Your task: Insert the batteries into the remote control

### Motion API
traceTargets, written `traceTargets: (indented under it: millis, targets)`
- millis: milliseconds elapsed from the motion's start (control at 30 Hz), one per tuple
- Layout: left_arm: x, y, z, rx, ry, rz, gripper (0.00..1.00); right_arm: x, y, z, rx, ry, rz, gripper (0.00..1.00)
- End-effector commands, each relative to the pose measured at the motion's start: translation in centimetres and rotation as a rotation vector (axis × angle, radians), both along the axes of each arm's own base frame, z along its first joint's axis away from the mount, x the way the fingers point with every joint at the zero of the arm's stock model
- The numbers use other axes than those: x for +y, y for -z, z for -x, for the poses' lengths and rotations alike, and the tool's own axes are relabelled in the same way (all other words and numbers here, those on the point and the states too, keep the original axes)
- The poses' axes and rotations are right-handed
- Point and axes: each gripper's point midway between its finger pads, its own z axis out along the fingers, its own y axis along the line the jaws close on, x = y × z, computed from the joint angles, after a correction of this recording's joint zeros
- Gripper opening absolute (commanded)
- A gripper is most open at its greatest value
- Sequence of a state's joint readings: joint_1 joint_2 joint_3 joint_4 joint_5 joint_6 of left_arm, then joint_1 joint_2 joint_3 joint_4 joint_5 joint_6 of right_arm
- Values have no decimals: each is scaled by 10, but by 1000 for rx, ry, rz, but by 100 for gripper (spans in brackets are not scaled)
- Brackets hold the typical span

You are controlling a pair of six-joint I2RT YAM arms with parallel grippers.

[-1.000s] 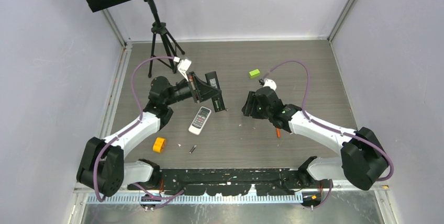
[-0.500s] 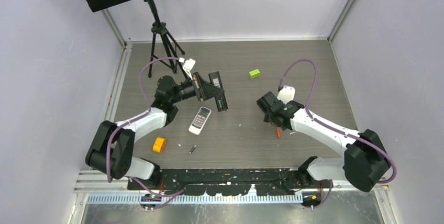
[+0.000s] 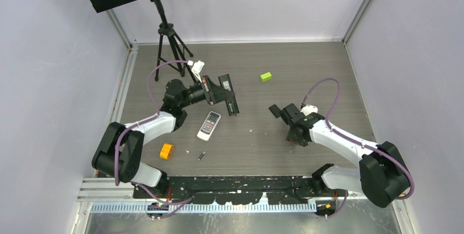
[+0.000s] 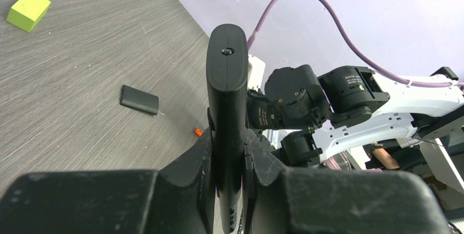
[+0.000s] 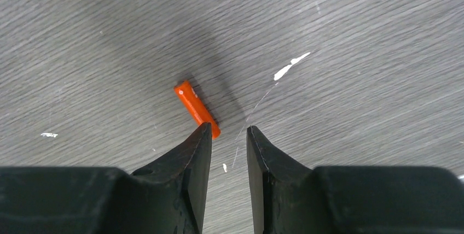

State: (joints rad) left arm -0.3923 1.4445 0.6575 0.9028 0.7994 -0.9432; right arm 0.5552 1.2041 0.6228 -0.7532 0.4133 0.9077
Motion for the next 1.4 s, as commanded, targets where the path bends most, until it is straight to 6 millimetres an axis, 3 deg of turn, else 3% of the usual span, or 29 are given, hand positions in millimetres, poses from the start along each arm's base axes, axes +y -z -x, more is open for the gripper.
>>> traceTargets:
  millis: [0,300,767,833,967,1033,1133,1233,1367]
  targets:
    - [2,-19,-3,-74,-21,40,0,13,-2,-8,-30,0,-75,35]
    - [3,-16,-3,-62,-28,39,0,14,-3,-12,-59,-6,-84,46]
    - [-4,0,-5,5,-13,17,0,18,13,-15,-23,-10,-109,32]
    - [-9,6,-5,40,-6,4,0,17,16,-14,-18,-2,-120,25]
    - [-27,28,-8,150,9,-38,0,16,20,-14,-31,12,-134,12]
    - [-40,47,-9,235,14,-64,0,17,22,-14,-31,8,-135,6]
    - [-64,65,-4,323,59,-76,0,22,18,-19,-61,-11,-166,2]
    - [-89,86,3,414,105,-92,0,38,0,-28,-138,-56,-255,1]
    - [-118,114,14,503,174,-117,0,59,-39,-39,-275,-132,-387,1]
